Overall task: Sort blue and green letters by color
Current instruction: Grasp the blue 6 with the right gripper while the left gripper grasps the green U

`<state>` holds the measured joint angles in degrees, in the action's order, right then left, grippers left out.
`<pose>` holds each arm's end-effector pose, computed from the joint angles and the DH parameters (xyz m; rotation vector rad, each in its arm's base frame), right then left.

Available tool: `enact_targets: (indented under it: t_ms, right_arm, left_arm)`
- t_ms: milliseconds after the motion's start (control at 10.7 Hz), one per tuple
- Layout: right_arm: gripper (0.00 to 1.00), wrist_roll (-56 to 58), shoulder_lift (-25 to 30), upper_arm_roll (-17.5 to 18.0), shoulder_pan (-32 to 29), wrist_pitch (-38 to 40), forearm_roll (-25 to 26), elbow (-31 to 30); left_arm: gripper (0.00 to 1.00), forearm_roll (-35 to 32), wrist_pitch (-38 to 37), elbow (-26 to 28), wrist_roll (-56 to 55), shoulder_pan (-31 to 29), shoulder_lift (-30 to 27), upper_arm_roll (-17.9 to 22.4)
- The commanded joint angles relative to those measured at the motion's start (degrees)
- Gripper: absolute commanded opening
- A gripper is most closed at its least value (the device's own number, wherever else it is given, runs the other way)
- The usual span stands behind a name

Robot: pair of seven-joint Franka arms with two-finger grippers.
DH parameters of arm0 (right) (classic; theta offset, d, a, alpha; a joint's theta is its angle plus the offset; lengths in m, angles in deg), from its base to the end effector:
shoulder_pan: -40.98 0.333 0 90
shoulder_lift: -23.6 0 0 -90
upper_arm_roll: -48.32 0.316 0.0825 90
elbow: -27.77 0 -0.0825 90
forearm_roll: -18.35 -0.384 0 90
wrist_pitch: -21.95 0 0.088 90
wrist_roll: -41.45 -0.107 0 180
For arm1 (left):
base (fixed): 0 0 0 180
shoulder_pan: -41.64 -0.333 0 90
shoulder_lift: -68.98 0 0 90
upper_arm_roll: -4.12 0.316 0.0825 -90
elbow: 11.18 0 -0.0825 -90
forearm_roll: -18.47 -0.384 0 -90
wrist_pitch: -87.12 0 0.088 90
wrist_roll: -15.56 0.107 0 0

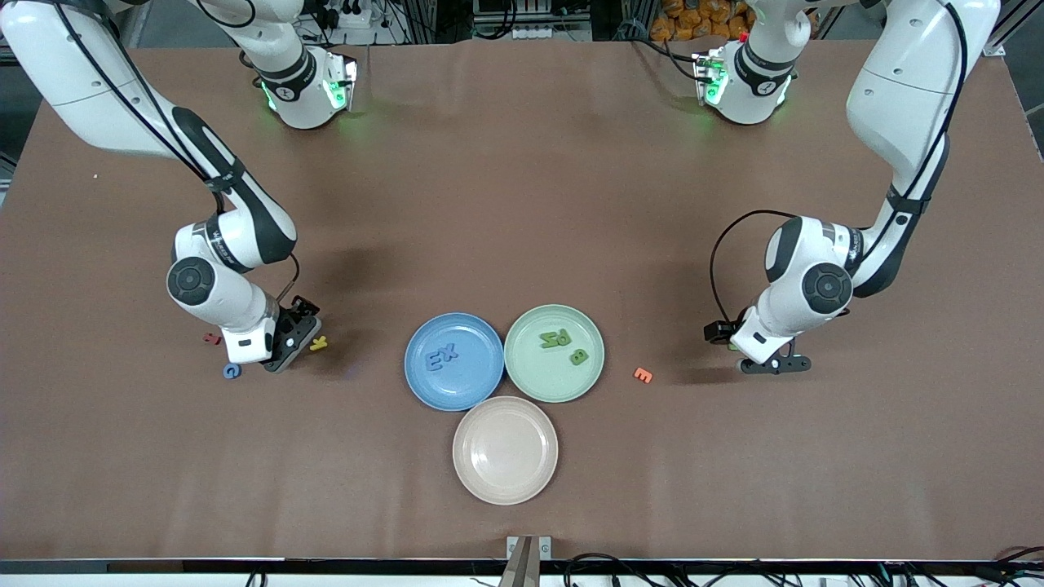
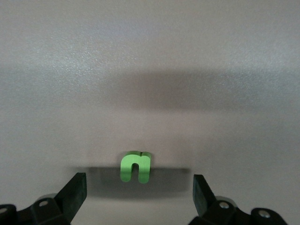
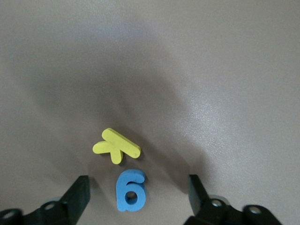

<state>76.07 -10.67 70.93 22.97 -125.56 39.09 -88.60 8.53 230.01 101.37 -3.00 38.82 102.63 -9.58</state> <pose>0.5932 0.0528 0.1682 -2.7921 -1.3974 -0.0346 0.5995 -0.1134 0.1747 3.1199 0.0463 -0.0641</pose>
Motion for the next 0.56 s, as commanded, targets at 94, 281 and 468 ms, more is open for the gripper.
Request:
enact_targets:
  t_ms: [94,281,468]
  right_arm:
    - [0.31,-0.16,-0.19,0.68,-0.79,-0.32,1.41,-0.08]
    - [0.09,-1.12,0.25,0.76,-0.79,-0.14,1.06,-0.08]
    - [0.00,-2.09,0.34,0.85,-0.79,-0.06,1.06,-0.17]
  left_arm:
    - [1.00,-0.25,0.73,-0.93,5.03,-0.70,1.15,0.08]
    - [1.00,-1.22,0.82,-0.93,4.77,-0.70,0.97,0.08]
    - [1.00,-1.22,1.96,-0.93,4.50,-0.61,1.06,0.17]
